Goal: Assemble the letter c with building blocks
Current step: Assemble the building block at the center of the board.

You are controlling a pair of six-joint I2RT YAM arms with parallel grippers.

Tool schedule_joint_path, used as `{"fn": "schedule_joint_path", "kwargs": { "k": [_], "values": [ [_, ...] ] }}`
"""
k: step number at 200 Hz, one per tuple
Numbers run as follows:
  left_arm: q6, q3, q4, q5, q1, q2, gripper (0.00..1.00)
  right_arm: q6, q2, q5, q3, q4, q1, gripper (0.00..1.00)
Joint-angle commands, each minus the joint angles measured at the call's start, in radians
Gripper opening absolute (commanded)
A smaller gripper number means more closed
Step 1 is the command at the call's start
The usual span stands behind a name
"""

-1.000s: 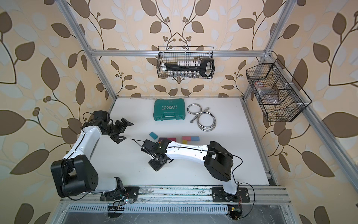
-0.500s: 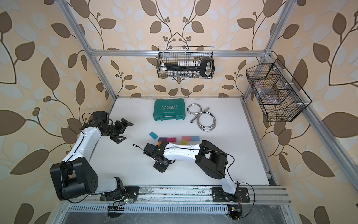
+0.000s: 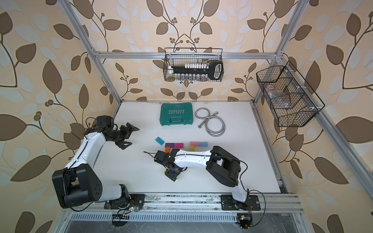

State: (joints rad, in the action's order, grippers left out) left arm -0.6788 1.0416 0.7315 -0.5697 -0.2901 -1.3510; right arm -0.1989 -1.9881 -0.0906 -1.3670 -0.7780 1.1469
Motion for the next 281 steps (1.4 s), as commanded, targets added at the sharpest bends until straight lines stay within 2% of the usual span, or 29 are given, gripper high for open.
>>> {"fn": "schedule_joint_path", "kwargs": {
  "k": [1, 31, 66, 133, 281],
  "values": [
    [0.009, 0.005, 0.008, -0.015, -0.009, 0.026, 0.99, -0.017, -0.012, -0.027, -0.023, 0.009, -0.004, 0.65],
    [0.007, -0.002, 0.008, -0.012, -0.009, 0.027, 0.99, -0.033, -0.034, -0.05, -0.056, 0.011, -0.025, 0.65],
    [0.005, -0.003, 0.003, -0.012, -0.009, 0.024, 0.99, -0.052, -0.032, -0.009, -0.064, 0.034, -0.058, 0.65],
    [-0.002, -0.014, -0.009, -0.01, 0.0, 0.022, 0.99, -0.082, -0.059, 0.032, -0.09, 0.052, -0.057, 0.65],
    [-0.002, -0.02, -0.017, -0.012, 0.002, 0.019, 0.99, -0.098, -0.09, 0.018, -0.136, 0.05, -0.072, 0.64]
  ]
}}
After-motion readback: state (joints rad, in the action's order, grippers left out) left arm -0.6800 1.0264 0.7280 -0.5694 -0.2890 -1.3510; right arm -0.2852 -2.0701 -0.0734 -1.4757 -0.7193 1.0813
